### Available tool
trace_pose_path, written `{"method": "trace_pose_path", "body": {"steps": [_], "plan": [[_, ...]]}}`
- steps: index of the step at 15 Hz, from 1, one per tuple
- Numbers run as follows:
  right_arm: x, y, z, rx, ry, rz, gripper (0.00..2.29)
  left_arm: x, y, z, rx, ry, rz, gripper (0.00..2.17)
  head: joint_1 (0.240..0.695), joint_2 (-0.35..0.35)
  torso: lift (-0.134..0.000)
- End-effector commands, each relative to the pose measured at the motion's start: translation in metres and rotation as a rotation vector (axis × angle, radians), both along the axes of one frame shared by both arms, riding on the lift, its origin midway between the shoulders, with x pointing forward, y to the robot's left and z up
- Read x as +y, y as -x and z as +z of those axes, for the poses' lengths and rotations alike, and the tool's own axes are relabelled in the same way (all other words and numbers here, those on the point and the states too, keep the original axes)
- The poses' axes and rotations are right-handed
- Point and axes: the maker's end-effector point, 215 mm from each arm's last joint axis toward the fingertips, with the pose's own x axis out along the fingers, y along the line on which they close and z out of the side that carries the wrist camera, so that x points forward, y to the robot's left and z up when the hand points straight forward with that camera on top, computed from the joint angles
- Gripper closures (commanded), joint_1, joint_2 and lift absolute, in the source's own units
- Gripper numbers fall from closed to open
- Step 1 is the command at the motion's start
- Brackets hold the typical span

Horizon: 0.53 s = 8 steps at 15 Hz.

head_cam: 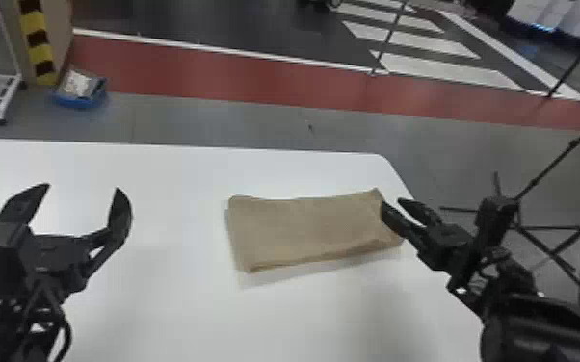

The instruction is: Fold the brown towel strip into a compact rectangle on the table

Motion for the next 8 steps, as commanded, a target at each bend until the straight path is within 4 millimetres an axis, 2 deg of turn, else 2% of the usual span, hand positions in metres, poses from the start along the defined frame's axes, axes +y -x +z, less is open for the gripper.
{"method": "trace_pose_path", "body": {"steps": [1, 2, 3, 5, 8], "plan": [[0.045, 0.0, -0.034, 0.096, -0.034, 0.054, 1.95, 0.0, -0.001, 0.004, -0.008, -0.006, 0.004, 0.07, 0.695, -0.322, -0.117], [0.067, -0.003, -0.052, 0.142, -0.03, 0.075, 1.95, 0.004, -0.001, 0.006, -0.011, -0.007, 0.008, 0.07, 0.695, -0.309, -0.117], [0.08, -0.008, -0.063, 0.161, -0.02, 0.077, 1.95, 0.007, -0.001, 0.007, -0.013, -0.005, 0.014, 0.07, 0.695, -0.293, -0.117], [0.113, -0.02, -0.075, 0.189, -0.024, 0.113, 1.95, 0.012, -0.002, 0.007, -0.014, -0.008, 0.021, 0.07, 0.695, -0.241, -0.117], [0.15, -0.024, -0.095, 0.282, -0.051, 0.157, 1.95, 0.016, 0.0, 0.007, -0.015, -0.009, 0.028, 0.07, 0.695, -0.19, -0.117]]}}
